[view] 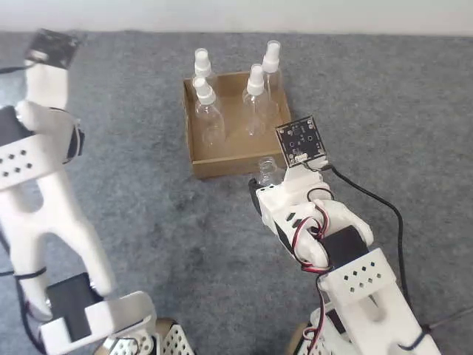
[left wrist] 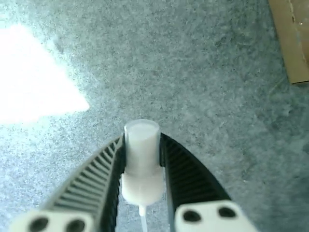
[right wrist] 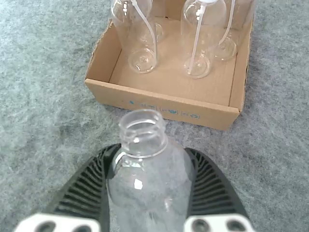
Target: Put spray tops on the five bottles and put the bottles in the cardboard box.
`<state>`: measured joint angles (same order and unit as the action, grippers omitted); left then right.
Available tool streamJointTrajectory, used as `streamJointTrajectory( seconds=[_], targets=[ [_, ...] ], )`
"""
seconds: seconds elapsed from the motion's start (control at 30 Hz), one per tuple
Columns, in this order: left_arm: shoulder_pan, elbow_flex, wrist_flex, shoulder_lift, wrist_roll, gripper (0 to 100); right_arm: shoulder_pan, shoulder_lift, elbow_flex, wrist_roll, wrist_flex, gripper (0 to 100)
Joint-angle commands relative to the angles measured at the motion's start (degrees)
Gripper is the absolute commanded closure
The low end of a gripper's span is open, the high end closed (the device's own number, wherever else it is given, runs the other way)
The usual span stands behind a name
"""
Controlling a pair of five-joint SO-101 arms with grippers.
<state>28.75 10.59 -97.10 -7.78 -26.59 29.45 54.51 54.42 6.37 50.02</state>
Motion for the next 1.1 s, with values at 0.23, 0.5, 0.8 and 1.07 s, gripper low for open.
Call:
streamJointTrajectory(
  seconds=[0.23, 0.5, 0.8, 1.07],
  targets=[
    [-1.58, 0.48, 1.14, -3.16, 7.12, 99, -0.75, 1.98, -0.35, 0.18, -1.01, 96.5],
    [-1.32, 0.4, 1.14, -5.89, 8.62, 99, -0.75, 4.97, 0.7, 0.18, -0.75, 96.5],
    [-1.49, -9.71, 7.3, -18.2, 11.96, 99, -0.57, 20.53, 10.73, 0.18, -6.37, 96.5],
    [-1.49, -24.22, 17.14, -31.3, 17.93, 99, -0.31, 28.35, 16.62, -2.29, -10.33, 96.5]
  ],
)
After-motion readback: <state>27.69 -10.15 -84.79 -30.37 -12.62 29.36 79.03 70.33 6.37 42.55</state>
